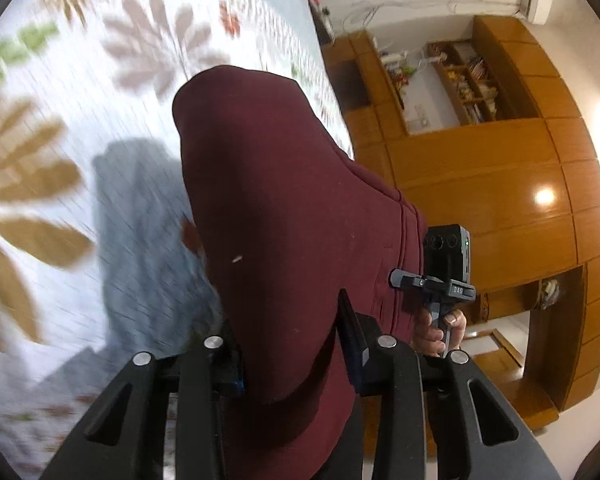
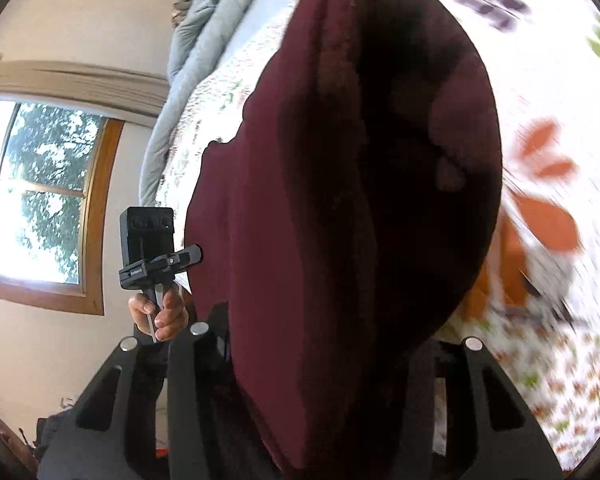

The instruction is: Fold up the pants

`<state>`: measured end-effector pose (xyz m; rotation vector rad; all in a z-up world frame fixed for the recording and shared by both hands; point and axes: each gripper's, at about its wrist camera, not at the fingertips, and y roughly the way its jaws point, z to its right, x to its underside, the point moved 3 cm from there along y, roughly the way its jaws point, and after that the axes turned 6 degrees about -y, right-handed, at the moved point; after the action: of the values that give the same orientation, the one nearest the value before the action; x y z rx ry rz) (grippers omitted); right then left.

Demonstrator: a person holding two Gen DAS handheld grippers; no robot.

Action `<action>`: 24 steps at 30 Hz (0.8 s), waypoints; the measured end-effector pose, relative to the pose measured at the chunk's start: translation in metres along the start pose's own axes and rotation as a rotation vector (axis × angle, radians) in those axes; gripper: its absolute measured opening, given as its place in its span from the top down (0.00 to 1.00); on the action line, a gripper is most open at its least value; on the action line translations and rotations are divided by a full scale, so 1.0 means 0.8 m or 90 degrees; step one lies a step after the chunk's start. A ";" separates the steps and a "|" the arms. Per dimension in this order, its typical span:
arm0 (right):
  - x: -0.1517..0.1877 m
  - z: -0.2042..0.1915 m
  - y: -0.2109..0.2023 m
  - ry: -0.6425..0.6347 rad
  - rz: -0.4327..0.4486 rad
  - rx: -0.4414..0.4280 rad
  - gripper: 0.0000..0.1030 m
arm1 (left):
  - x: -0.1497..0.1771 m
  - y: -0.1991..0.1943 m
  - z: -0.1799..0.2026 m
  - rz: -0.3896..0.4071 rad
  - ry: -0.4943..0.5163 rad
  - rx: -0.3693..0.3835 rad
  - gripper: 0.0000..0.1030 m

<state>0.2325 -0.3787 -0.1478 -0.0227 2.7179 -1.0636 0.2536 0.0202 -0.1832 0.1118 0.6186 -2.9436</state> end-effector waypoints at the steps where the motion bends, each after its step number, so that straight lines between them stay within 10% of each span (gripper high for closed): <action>1: -0.017 -0.015 0.011 -0.012 0.000 -0.005 0.55 | -0.011 -0.021 -0.002 0.015 0.001 0.000 0.66; 14: -0.231 -0.103 0.211 -0.060 -0.063 -0.023 0.55 | -0.165 -0.176 -0.097 0.108 -0.037 -0.068 0.66; 24: -0.293 -0.029 0.336 0.040 -0.106 -0.039 0.48 | -0.213 -0.186 -0.227 0.105 -0.137 -0.052 0.64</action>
<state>0.4738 -0.1425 -0.2649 -0.2335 2.8454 -1.0407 0.4089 0.2476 -0.2731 -0.1535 0.6615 -2.7192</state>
